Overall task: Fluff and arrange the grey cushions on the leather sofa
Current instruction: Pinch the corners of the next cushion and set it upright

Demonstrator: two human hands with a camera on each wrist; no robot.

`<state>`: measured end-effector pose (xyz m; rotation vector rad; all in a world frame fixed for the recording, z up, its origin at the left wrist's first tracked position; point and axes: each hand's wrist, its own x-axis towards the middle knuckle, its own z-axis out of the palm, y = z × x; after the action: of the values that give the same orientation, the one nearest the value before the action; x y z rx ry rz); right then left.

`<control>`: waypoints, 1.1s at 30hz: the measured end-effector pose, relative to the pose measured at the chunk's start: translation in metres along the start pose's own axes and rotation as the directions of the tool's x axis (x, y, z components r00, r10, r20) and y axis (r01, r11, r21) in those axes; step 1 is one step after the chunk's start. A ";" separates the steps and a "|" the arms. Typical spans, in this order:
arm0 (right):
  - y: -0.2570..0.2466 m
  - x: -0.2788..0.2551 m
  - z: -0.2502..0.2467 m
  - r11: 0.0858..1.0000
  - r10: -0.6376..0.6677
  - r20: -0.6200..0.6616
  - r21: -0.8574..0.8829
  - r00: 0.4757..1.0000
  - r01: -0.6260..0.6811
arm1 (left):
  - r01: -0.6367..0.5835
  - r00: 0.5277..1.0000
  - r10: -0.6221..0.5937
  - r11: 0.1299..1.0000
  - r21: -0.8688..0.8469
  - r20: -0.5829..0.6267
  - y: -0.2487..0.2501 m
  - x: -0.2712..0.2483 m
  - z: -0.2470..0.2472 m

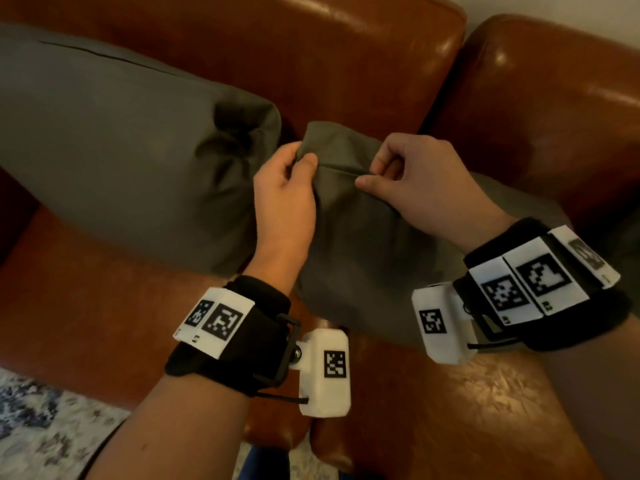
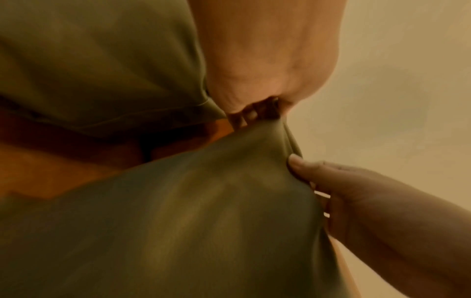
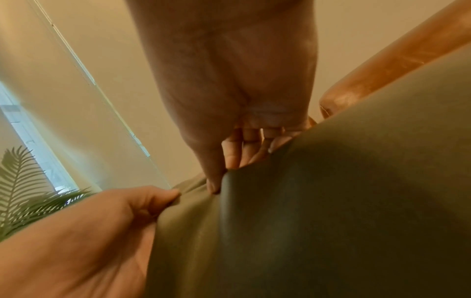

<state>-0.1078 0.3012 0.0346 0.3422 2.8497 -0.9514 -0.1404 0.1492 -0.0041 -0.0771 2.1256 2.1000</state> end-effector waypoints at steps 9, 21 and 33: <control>0.004 -0.012 0.009 0.999 -0.051 0.105 -0.005 0.993 0.052 | 0.253 0.967 -0.254 0.946 -0.203 0.023 0.003 0.003 0.009; 0.045 -0.067 0.010 0.966 0.052 -0.224 -0.235 0.973 -0.106 | 0.330 0.931 -0.342 0.938 -0.104 -0.127 -0.018 0.028 0.014; 0.079 -0.104 0.004 0.980 0.198 -0.230 0.021 0.953 -0.198 | -0.361 0.912 0.383 0.585 0.727 0.144 0.008 -0.012 0.042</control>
<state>0.0130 0.3419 0.0053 0.7714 2.9448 -0.9235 -0.1266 0.1907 0.0048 0.4842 3.0475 1.1642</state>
